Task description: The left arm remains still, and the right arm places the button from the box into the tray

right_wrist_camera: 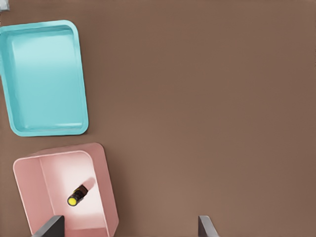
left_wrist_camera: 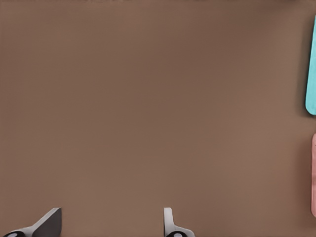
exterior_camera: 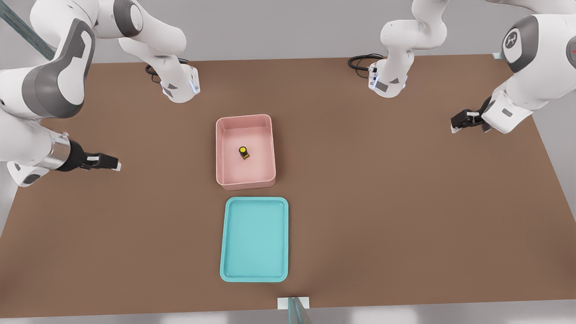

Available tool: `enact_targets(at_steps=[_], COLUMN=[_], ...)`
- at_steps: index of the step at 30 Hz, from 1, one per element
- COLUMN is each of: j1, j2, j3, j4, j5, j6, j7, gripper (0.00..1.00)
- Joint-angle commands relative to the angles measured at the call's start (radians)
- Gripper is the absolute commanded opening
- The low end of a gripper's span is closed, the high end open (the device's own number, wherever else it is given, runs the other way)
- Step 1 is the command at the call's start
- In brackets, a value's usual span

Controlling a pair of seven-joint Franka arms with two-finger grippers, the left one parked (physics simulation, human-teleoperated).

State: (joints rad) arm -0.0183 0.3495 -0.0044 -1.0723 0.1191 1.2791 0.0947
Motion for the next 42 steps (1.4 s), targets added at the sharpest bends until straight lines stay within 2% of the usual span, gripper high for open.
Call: enact_targets(at_steps=[1, 2, 3, 4, 6, 7, 8, 9, 10, 11, 12, 13, 14, 17, 20, 29, 39, 42], j1=[0.003, 0.059, 0.217, 0.515, 0.696, 0.76, 0.847, 0.888, 0.949, 0.963, 1.048, 1.063, 1.074, 1.114, 1.134, 1.13, 1.132, 1.13], j2=[-0.001, 0.005, 0.005, 0.014, 0.042, 0.046, 0.026, -0.084, -0.139, -0.182, -0.196, -0.188, -0.188, -0.168, -0.179, -0.124, -0.044, -0.038], j3=[0.001, 0.006, 0.007, 0.003, 0.003, 0.006, 0.003, 0.003, 0.003, -0.009, -0.147, -0.247, -0.315, -0.367, -0.355, -0.359, -0.348, -0.321], j4=[0.002, 0.002, 0.008, 0.022, -0.006, -0.009, -0.109, -0.398, -0.62, -0.8, -0.933, -0.969, -1.0, -1.026, -1.198, -1.368, -1.408, -1.423], j5=[-0.001, -0.003, 0.017, -0.002, -0.013, 0.017, 0.004, 0.004, -0.039, -0.101, -0.099, -0.079, -0.023, 0.043, 0.059, 0.057, 0.054, 0.056], j6=[0.063, 0.063, 0.063, 0.175, 0.192, 0.152, 0.15, 0.386, 0.602, 0.756, 0.921, 0.951, 0.954, 1.011, 1.276, 1.57, 1.657, 1.672], j7=[0.089, 0.086, 0.1, 0.152, 0.157, 0.345, 0.601, 0.721, 0.882, 0.89, 0.867, 0.689, 0.537, 0.583, 0.646, 0.455, 0.439, 0.441], gripper=[1.0, 1.0, 1.0, 1.0, 1.0, 1.0, 1.0, 1.0, 1.0, 1.0, 1.0, 1.0, 0.99, 0.99, 0.99, 0.99, 0.99, 0.99])
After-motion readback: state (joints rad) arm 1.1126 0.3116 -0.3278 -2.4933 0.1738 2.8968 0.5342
